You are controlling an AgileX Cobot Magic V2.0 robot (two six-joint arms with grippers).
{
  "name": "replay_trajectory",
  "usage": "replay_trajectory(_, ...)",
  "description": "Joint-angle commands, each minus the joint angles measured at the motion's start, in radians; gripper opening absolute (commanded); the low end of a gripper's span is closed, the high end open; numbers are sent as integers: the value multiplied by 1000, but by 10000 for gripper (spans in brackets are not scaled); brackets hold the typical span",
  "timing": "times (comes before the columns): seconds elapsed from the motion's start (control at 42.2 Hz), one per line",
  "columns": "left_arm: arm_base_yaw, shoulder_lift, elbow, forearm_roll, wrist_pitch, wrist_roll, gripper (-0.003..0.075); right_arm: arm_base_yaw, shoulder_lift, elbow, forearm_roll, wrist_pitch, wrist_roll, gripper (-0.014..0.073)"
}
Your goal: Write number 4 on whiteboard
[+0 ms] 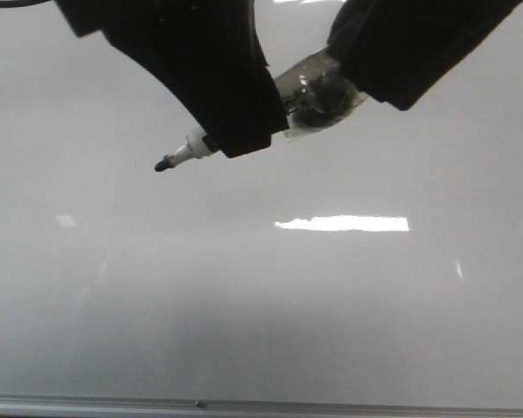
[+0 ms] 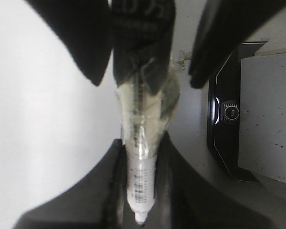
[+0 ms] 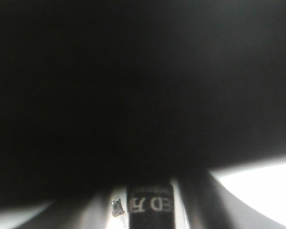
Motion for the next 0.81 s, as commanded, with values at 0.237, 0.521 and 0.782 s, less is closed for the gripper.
replay_trajectory(0.237, -9, -35, -26, -8, -46, 0, 130, 1, -19, -34, 36, -16, -6, 7)
replay_trajectory(0.521, 11, -53, -26, 67, -44, -92, 434, 0, -19, -34, 29, -16, -6, -38)
replay_trajectory(0.782, 147, -162, -25, 17, -17, -146, 428, -20, -29, -34, 7, -14, 6, -38)
